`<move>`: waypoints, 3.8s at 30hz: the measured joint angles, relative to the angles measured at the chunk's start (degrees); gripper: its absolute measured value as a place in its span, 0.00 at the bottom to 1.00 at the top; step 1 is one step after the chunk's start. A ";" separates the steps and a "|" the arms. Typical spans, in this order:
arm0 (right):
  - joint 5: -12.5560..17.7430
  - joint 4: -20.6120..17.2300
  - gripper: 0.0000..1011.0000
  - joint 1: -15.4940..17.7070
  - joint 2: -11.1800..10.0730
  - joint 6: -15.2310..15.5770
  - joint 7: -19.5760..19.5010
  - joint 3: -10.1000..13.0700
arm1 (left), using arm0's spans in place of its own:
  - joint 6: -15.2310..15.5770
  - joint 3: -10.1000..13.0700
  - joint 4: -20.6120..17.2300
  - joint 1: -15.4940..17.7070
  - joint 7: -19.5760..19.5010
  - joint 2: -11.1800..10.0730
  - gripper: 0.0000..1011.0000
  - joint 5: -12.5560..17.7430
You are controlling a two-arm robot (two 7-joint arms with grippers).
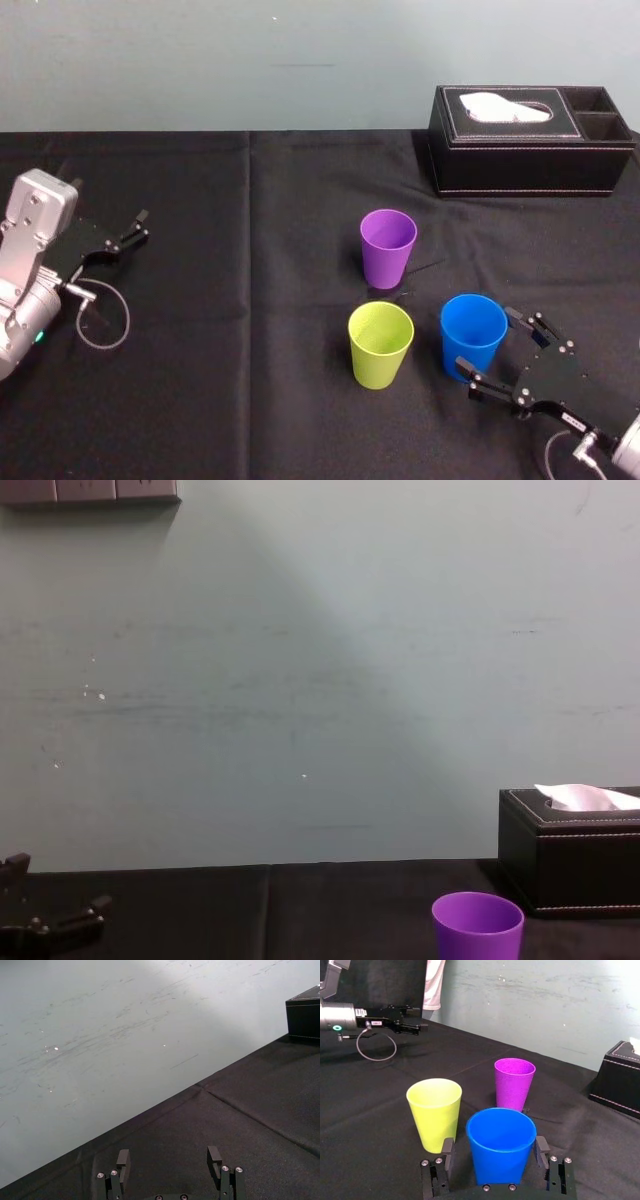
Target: Stack the three plastic cups sequentially using one hand.
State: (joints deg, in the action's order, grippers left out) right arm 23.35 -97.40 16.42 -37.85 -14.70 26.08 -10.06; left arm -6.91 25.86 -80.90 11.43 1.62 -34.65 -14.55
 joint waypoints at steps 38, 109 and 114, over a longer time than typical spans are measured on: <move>-2.45 1.50 0.76 -2.42 2.76 1.88 1.39 -0.10 | 0.00 0.00 0.00 0.00 0.00 0.00 1.00 0.00; -3.57 -5.65 0.72 -20.88 8.07 23.79 -4.67 -5.11 | 0.00 0.00 0.00 0.00 0.00 0.00 1.00 0.00; -2.95 -2.12 0.72 -23.30 9.24 23.66 -3.68 -6.22 | 0.00 0.00 0.00 0.00 0.00 0.00 1.00 0.00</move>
State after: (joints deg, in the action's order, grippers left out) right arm 20.40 -99.53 -6.88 -28.61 8.96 22.41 -16.28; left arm -6.91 25.86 -80.90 11.43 1.62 -34.65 -14.55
